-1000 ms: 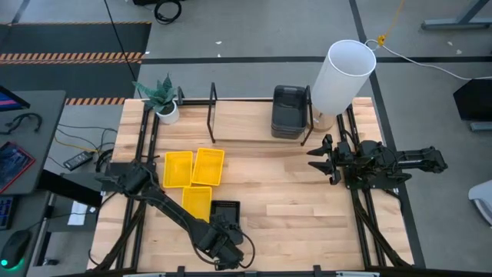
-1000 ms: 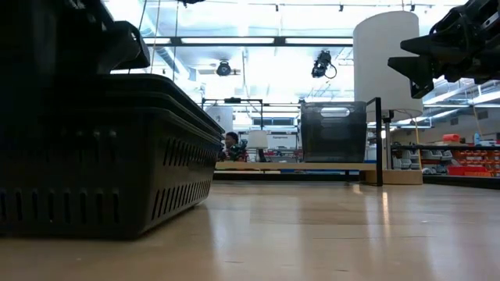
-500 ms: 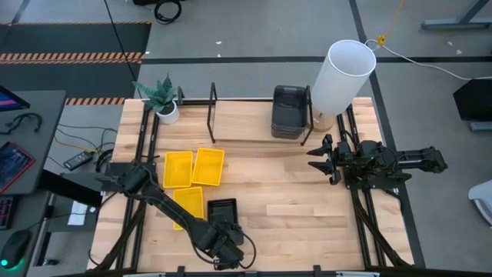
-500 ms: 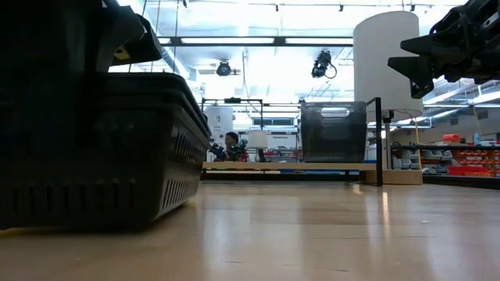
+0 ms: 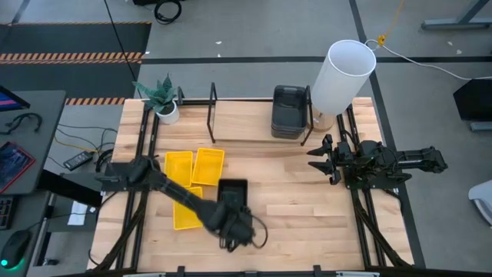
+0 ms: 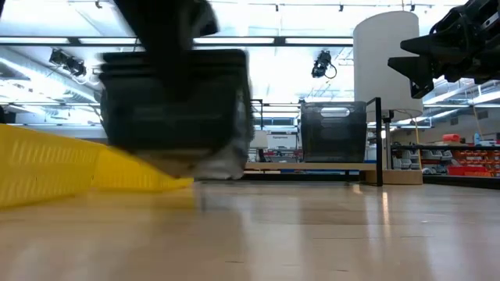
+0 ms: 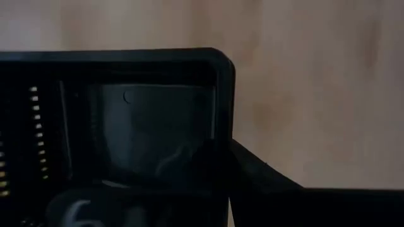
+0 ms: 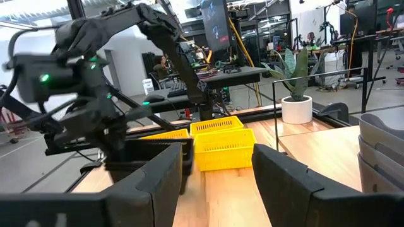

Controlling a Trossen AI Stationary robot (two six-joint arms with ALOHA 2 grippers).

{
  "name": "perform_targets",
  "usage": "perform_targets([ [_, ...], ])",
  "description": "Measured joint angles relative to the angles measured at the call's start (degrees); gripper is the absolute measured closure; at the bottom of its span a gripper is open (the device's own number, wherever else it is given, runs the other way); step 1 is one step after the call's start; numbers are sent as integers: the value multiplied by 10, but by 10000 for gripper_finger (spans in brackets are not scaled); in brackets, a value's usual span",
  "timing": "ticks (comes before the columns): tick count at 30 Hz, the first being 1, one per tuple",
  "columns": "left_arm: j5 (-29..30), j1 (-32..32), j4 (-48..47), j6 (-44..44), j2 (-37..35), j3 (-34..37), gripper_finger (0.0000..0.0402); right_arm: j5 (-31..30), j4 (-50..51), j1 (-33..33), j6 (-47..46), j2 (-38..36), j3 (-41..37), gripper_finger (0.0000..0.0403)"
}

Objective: Stack baskets on shelf by color
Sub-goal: Put the stacked black baskets on the shelf

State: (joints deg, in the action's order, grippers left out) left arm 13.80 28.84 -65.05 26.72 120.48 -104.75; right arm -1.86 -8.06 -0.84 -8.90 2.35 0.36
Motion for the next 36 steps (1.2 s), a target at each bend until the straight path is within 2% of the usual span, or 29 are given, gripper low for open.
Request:
perform_targets([
  [11,69,-125,-21,-158,-37,1,380,0,0,0,0,0,0,206],
  [17,73,-220,-2,-256,-34,1,380,0,0,0,0,0,0,206],
  [28,34,-364,124,-415,-22,1,380,0,0,0,0,0,0,206],
  [36,29,-404,213,-483,22,2,380,1,-3,0,0,1,0,206],
])
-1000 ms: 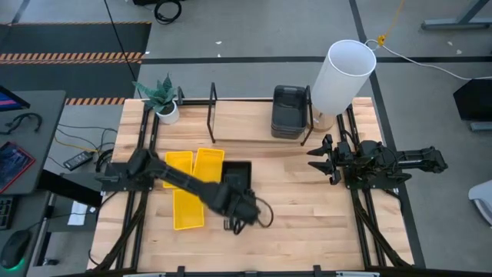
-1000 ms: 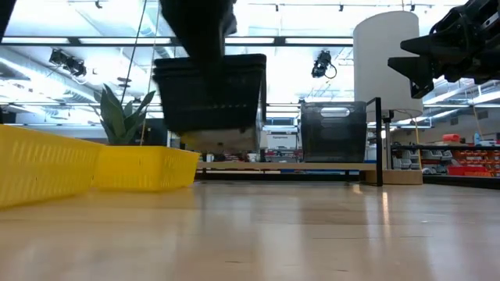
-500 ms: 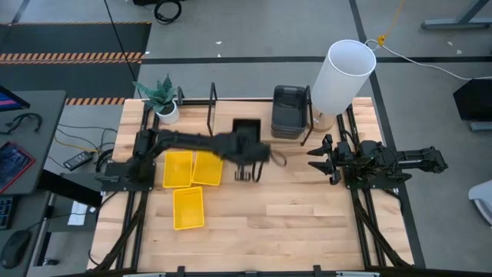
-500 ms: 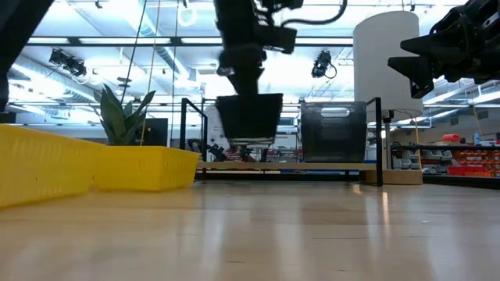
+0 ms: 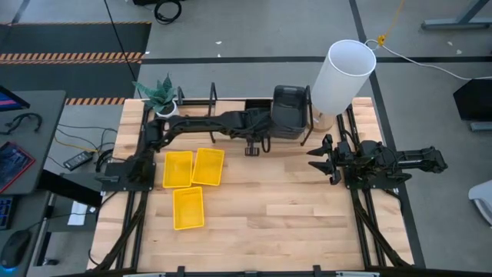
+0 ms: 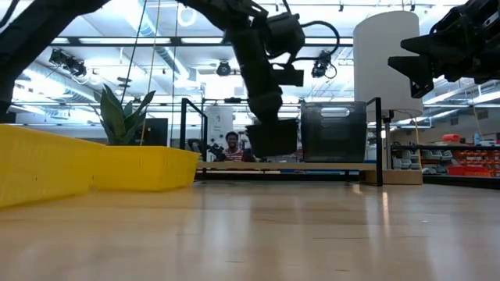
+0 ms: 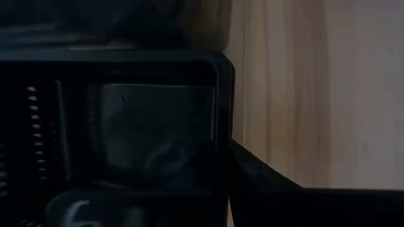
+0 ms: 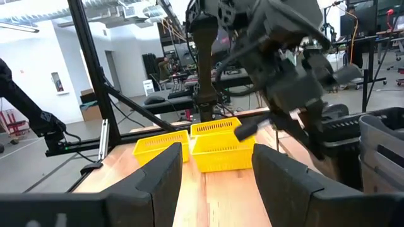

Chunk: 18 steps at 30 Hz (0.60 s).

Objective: Stack baskets on shelf by color
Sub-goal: Put the stacked black baskets on the shelf

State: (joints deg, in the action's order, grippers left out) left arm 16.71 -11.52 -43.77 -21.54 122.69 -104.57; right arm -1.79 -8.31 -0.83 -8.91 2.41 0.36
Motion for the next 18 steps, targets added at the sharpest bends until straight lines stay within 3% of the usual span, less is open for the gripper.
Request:
perform_targets([
  [18,1,-3,42,31,13,0,357,-1,2,0,0,1,0,206],
])
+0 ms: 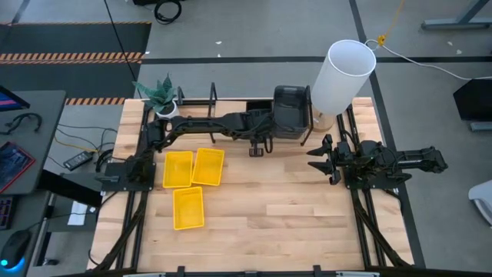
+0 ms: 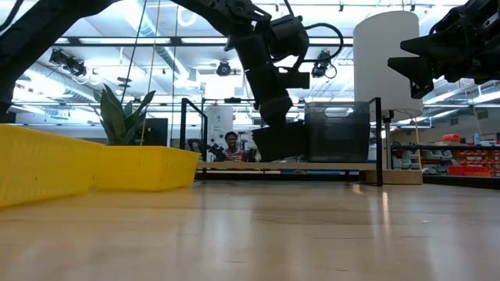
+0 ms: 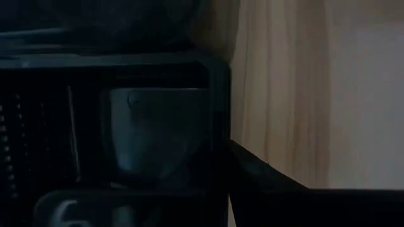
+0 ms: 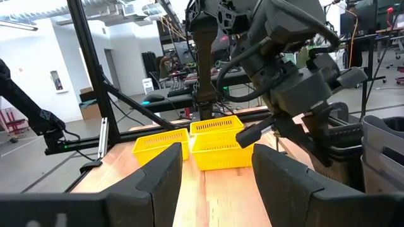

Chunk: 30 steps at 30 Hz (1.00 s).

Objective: Stack baskets on shelf by color
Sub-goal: Put the stacked black baskets on the shelf, then put the right yellow basket on the shelf

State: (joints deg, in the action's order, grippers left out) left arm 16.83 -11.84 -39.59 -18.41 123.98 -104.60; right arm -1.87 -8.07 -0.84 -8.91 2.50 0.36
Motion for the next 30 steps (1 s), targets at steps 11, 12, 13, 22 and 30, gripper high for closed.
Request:
perform_targets([
  [11,1,0,45,13,0,0,240,0,0,0,0,0,0,206],
  [12,1,1,41,13,-2,0,230,0,0,0,0,0,0,206],
  [13,0,3,35,13,-5,0,222,0,0,0,0,0,0,206],
  [22,-74,44,-42,43,-79,-1,203,0,0,0,0,0,0,206],
  [30,-228,113,-266,212,-93,0,235,0,0,0,0,0,0,206],
])
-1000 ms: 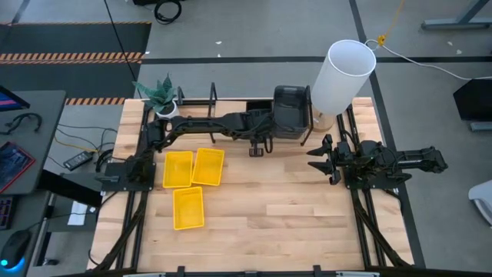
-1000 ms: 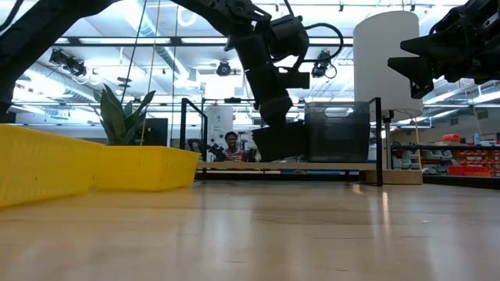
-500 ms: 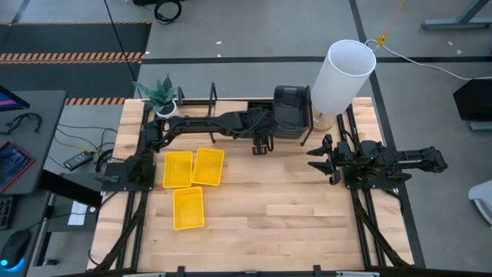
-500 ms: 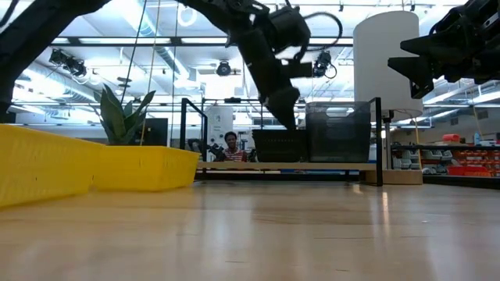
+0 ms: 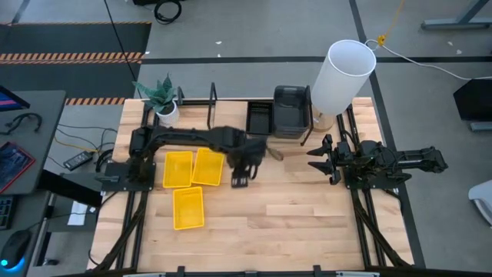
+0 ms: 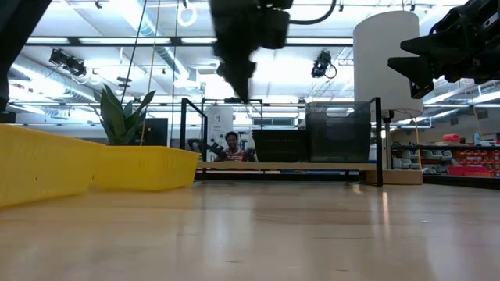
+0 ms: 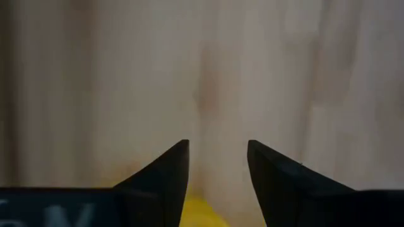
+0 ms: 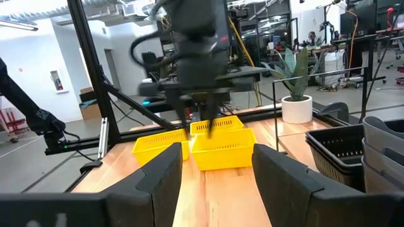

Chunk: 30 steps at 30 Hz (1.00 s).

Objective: Stack baskets on shelf by color
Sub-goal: Put the right yellow basket on the shelf

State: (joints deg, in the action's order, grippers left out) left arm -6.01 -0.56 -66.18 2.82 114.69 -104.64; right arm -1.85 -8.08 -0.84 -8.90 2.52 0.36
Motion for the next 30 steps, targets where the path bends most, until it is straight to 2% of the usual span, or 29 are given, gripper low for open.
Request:
perform_targets([
  [4,16,46,-55,49,0,0,247,0,0,0,0,0,0,206],
  [9,104,100,-92,97,0,1,261,0,0,0,0,0,0,206],
  [14,165,137,-101,88,-6,40,277,0,0,0,0,0,0,206],
  [20,167,138,-77,85,-36,142,296,0,0,0,0,0,0,206],
  [30,152,129,34,108,-133,281,323,0,0,0,0,0,0,206],
])
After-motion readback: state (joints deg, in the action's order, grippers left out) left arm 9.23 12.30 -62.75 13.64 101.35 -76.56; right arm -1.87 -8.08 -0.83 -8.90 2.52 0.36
